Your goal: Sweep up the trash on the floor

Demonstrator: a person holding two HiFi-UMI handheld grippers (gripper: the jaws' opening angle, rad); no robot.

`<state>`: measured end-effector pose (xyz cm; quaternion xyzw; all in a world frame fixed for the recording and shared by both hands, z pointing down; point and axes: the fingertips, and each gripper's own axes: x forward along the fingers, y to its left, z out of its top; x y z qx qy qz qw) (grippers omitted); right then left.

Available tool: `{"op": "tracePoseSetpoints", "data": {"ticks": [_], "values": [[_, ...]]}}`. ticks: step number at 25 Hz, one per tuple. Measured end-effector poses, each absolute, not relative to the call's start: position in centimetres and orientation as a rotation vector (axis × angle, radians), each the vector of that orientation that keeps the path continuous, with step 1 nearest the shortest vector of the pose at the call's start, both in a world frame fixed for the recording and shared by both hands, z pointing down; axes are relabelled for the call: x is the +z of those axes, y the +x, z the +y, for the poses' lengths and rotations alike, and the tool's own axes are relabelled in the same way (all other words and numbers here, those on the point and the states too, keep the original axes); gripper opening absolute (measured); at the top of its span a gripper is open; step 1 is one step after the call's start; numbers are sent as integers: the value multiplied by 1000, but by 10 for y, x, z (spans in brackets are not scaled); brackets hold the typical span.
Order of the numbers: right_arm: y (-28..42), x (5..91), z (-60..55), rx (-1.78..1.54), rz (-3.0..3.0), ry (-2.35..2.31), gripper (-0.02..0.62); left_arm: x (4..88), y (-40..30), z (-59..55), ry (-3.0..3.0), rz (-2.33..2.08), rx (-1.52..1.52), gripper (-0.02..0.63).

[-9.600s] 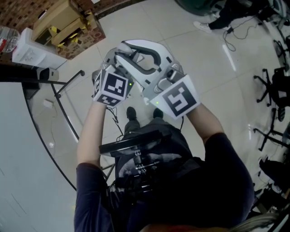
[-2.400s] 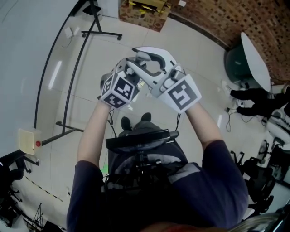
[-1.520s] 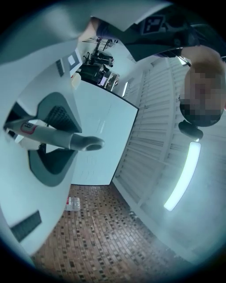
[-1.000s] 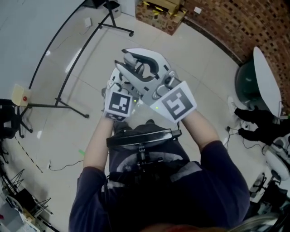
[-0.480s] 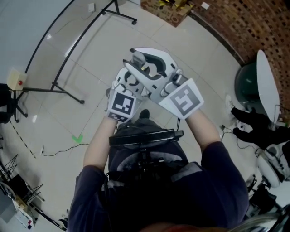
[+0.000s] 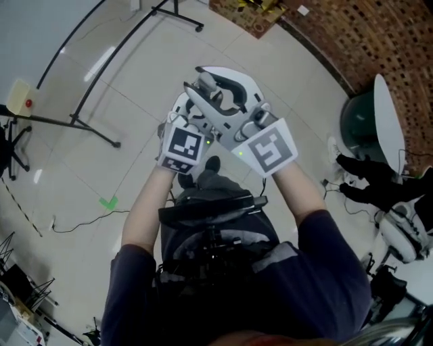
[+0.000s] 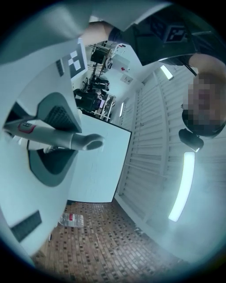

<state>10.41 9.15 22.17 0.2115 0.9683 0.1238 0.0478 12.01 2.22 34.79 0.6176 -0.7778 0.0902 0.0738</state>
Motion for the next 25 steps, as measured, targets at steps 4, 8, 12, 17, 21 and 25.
{"op": "tracePoseSetpoints", "data": {"ticks": [4,8,12,17,21,25], "values": [[102,219,111,377,2974,608,132,341,112,47,1802,-2387,212,41],[100,217,117,331,2985,644,133,338,104,61,1725,-2422,162,41],[86,213,115,272,2971,660,133,336,86,67,1648,-2455,166,43],[64,199,99,177,2928,618,133,325,59,61,1530,-2531,166,43],[55,181,68,100,2883,603,133,309,47,34,1436,-2604,179,43],[59,180,42,87,2833,741,133,307,47,7,1361,-2638,252,43]]}}
